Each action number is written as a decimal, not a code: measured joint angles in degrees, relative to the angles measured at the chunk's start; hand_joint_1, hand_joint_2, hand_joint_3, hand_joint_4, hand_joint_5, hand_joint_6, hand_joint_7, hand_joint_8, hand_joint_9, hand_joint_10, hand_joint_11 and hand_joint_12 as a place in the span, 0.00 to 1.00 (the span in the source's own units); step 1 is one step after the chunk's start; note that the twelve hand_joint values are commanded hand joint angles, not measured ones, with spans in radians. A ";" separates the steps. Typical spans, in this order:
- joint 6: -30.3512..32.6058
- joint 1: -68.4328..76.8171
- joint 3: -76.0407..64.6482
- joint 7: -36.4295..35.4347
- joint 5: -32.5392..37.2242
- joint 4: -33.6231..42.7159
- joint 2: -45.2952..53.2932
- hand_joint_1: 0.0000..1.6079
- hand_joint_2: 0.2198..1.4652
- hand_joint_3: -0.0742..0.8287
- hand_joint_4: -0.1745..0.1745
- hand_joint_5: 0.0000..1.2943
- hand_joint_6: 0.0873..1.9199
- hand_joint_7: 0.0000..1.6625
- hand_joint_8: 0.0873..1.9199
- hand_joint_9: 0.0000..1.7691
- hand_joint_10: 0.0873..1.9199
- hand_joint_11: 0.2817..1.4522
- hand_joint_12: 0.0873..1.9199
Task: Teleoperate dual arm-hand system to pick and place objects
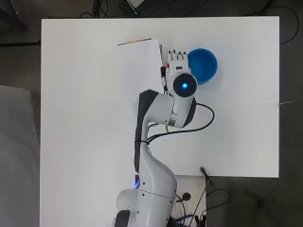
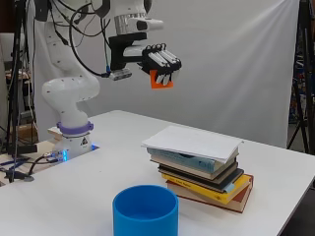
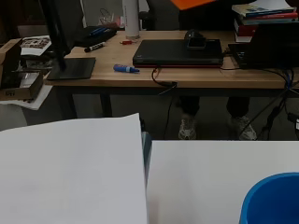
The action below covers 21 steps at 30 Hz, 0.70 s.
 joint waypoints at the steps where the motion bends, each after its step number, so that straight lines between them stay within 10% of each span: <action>1: -0.91 -0.25 -0.24 0.49 0.40 2.67 2.17 0.58 0.81 0.08 0.71 0.47 0.59 0.44 0.89 0.56 0.96 0.31 0.83; 3: -2.71 -0.93 -0.54 1.47 1.18 8.77 7.73 0.56 0.77 0.08 0.65 0.46 0.25 0.44 0.92 0.56 0.98 0.31 0.84; 6: -4.82 -2.18 -0.99 3.01 2.19 17.78 16.81 0.56 0.76 0.08 0.53 0.49 0.01 0.44 0.93 0.56 0.98 0.33 0.85; 21: -4.60 -8.88 -5.48 -1.28 9.29 23.54 38.20 0.53 0.74 0.08 0.44 0.52 0.00 0.31 0.89 0.43 0.93 0.24 0.68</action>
